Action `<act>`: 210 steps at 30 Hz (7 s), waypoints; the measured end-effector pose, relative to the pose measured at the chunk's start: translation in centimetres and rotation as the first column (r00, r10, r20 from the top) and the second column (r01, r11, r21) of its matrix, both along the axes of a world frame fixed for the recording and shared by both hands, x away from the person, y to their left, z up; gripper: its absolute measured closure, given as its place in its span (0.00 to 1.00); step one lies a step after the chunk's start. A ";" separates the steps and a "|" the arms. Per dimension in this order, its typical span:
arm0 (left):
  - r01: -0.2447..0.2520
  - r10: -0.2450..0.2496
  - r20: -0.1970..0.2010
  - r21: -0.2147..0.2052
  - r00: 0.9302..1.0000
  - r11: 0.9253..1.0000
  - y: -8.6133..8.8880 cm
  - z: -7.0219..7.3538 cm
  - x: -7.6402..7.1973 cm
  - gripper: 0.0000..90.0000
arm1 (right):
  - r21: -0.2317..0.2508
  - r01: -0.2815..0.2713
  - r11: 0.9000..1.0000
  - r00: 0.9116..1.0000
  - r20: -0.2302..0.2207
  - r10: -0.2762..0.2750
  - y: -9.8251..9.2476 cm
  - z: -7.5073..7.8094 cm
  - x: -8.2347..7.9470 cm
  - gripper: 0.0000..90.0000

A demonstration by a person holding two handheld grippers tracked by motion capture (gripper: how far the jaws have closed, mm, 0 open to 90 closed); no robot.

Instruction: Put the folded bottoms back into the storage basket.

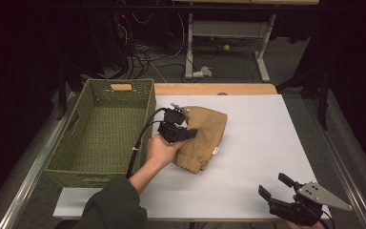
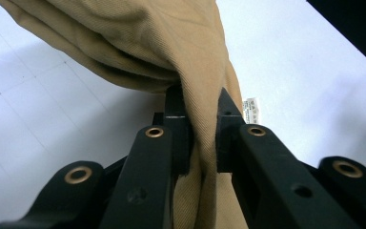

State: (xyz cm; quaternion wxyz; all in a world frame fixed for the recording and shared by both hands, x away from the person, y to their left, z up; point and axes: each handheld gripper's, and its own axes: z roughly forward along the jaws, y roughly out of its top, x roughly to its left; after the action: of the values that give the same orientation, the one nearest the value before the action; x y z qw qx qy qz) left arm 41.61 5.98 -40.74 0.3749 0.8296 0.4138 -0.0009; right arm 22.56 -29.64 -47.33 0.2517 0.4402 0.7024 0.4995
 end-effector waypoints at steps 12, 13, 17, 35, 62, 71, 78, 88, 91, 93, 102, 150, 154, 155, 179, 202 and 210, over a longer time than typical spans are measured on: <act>0.000 0.000 0.015 -0.023 1.000 1.000 1.3 1.2 -0.8 0.88 | 0.000 -0.001 1.000 1.000 0.001 0.001 0.0 0.0 0.0 0.21; 0.002 -0.001 0.016 -0.025 1.000 1.000 1.4 1.3 -0.9 0.88 | 0.000 -0.001 1.000 1.000 0.002 0.001 0.0 0.0 0.0 0.21; 0.005 -0.005 0.019 -0.028 1.000 1.000 1.8 1.5 -1.1 0.88 | -0.001 0.000 1.000 1.000 0.003 0.000 0.0 0.0 0.0 0.21; 0.005 -0.002 0.039 -0.077 0.999 0.997 3.8 2.9 -2.5 0.88 | -0.005 0.002 1.000 1.000 0.008 -0.002 0.1 0.0 -0.1 0.21; 0.004 0.003 0.058 -0.114 0.998 0.993 5.9 4.2 -3.8 0.88 | -0.004 0.004 1.000 1.000 0.010 -0.004 0.1 0.1 -0.1 0.21; 0.000 0.008 0.056 -0.138 0.998 0.990 6.7 4.6 -4.0 0.88 | -0.004 0.005 1.000 1.000 0.009 -0.005 0.1 0.1 -0.1 0.21; -0.007 0.016 0.055 -0.146 0.998 0.989 7.5 4.9 -4.3 0.88 | -0.006 0.004 1.000 1.000 0.008 -0.004 0.1 0.0 -0.1 0.21; -0.019 0.029 0.059 -0.167 0.998 0.986 8.7 5.4 -4.6 0.88 | -0.006 0.004 1.000 1.000 0.008 -0.004 0.1 0.0 -0.1 0.21; -0.022 0.034 0.065 -0.171 0.997 0.985 9.0 5.6 -4.7 0.88 | -0.006 0.004 1.000 1.000 0.008 -0.004 0.1 0.0 -0.1 0.21; -0.028 0.040 0.067 -0.170 0.997 0.985 9.3 5.7 -4.7 0.88 | -0.006 0.005 1.000 1.000 0.008 -0.004 0.1 0.1 -0.1 0.21; -0.051 0.064 0.070 -0.180 0.995 0.982 10.5 5.9 -4.9 0.88 | -0.006 0.005 1.000 1.000 0.008 -0.005 0.1 0.1 -0.1 0.21; -0.147 0.171 0.086 -0.227 0.982 0.963 16.4 6.7 -6.2 0.88 | -0.009 0.010 1.000 1.000 0.007 -0.010 0.0 0.1 -0.1 0.21; -0.161 0.186 0.087 -0.236 0.979 0.958 17.3 6.8 -6.4 0.88 | -0.008 0.011 1.000 1.000 0.006 -0.011 0.0 0.1 -0.1 0.21; -0.166 0.191 0.086 -0.238 0.978 0.957 17.5 6.8 -6.5 0.88 | -0.008 0.010 1.000 1.000 0.006 -0.010 0.0 0.1 -0.1 0.21; -0.240 0.274 0.092 -0.274 0.957 0.931 21.6 7.1 -7.4 0.88 | -0.013 0.012 1.000 1.000 0.006 -0.012 0.2 0.1 -0.1 0.21; -0.330 0.353 0.106 -0.187 0.929 0.925 23.5 5.6 -6.7 0.88 | -0.019 0.009 1.000 1.000 0.003 -0.009 0.3 0.0 0.0 0.21; -0.349 0.364 0.095 -0.147 0.927 0.926 23.1 4.4 -5.3 0.88 | -0.018 0.011 1.000 1.000 0.002 -0.011 0.3 0.0 0.0 0.21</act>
State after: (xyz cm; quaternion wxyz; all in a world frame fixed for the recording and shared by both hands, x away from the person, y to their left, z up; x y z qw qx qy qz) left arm 36.30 29.04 -36.38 0.4455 0.7132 0.5335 0.0908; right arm 22.52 -29.35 -47.30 0.2588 0.4414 0.7042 0.4922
